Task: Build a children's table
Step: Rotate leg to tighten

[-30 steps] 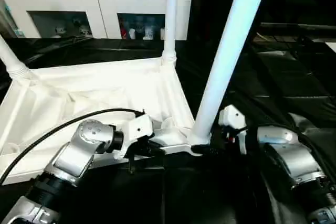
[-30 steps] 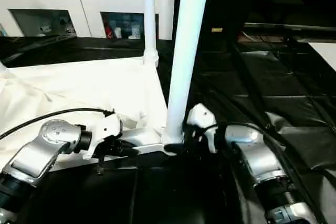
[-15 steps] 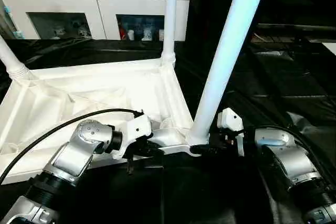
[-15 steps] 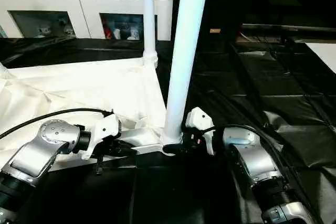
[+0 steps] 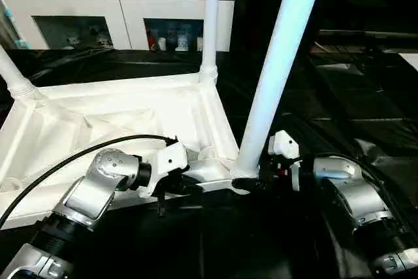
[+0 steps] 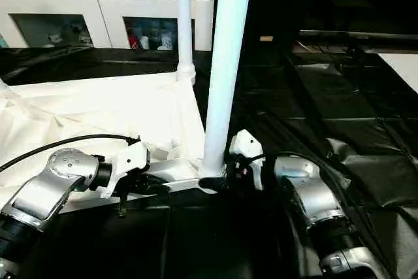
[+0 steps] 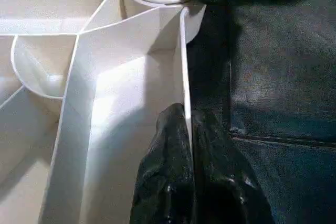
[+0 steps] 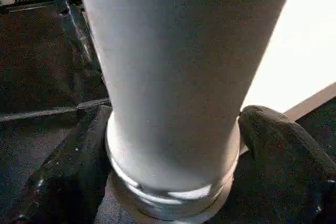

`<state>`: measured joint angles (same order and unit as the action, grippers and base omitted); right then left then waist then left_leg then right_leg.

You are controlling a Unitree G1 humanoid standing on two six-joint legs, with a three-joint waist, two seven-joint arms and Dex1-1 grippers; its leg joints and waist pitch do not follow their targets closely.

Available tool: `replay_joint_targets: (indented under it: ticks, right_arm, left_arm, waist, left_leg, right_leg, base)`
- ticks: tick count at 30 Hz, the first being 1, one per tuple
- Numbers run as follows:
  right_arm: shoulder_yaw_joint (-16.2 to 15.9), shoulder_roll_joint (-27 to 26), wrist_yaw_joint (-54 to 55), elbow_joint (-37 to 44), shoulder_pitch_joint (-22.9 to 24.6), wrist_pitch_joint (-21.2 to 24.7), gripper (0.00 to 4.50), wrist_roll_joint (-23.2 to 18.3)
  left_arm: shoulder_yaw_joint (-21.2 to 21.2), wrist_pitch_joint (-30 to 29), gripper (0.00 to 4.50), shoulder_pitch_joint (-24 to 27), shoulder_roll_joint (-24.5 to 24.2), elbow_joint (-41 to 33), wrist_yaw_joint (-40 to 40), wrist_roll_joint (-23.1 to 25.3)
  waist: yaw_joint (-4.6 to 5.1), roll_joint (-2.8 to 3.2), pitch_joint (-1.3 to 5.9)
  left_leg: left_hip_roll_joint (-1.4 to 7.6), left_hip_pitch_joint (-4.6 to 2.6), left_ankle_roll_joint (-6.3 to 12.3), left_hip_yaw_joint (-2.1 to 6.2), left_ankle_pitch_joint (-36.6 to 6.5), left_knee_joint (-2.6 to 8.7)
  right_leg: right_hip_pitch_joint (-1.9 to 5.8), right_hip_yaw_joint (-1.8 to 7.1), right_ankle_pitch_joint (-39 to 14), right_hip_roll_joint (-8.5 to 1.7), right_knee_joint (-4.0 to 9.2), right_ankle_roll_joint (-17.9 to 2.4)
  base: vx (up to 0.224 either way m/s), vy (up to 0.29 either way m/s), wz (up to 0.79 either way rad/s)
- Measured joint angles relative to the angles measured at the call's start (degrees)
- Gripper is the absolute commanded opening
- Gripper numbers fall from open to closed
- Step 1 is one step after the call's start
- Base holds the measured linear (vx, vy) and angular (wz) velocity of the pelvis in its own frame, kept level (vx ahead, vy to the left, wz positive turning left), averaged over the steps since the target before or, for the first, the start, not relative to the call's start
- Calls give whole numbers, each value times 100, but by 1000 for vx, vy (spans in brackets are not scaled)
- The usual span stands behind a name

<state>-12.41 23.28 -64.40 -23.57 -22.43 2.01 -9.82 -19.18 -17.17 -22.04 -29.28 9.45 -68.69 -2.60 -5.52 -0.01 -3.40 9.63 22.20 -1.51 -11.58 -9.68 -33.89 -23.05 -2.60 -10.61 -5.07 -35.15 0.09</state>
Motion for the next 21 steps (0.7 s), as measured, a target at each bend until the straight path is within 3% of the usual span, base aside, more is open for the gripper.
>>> replay_joint_targets:
  ticks: [8,9,14,21]
  right_arm:
    - [0,-52,-7,-143,-69,-38,385,22]
    - [2,-61,-4,-154,-70,-37,358,21]
    - [2,-130,-21,-200,-71,-33,313,-20]
    - [3,-172,-49,-240,-71,-37,278,-55]
  left_arm:
    - [7,3,0,-12,-2,37,12,1]
    - [7,3,0,-12,-3,37,12,1]
    - [22,3,0,-12,-13,37,19,1]
    - [27,3,0,-13,-40,37,18,0]
  waist:
    - [23,-1,0]
    - [25,-1,0]
    - [31,-3,1]
    - [30,-4,2]
  left_leg:
    - [0,0,0,0,0,-4]
    - [1,0,0,0,0,-5]
    - [1,-1,0,0,0,-5]
    - [2,-2,0,1,0,-5]
  right_leg:
    - [0,0,2,0,-5,-3]
    - [0,0,2,0,-5,-3]
    - [0,-1,3,0,-7,-4]
    - [0,-2,3,0,-11,-5]
  base:
    - [0,0,0]
    - [0,0,0]
    - [0,0,0]
    - [0,0,0]
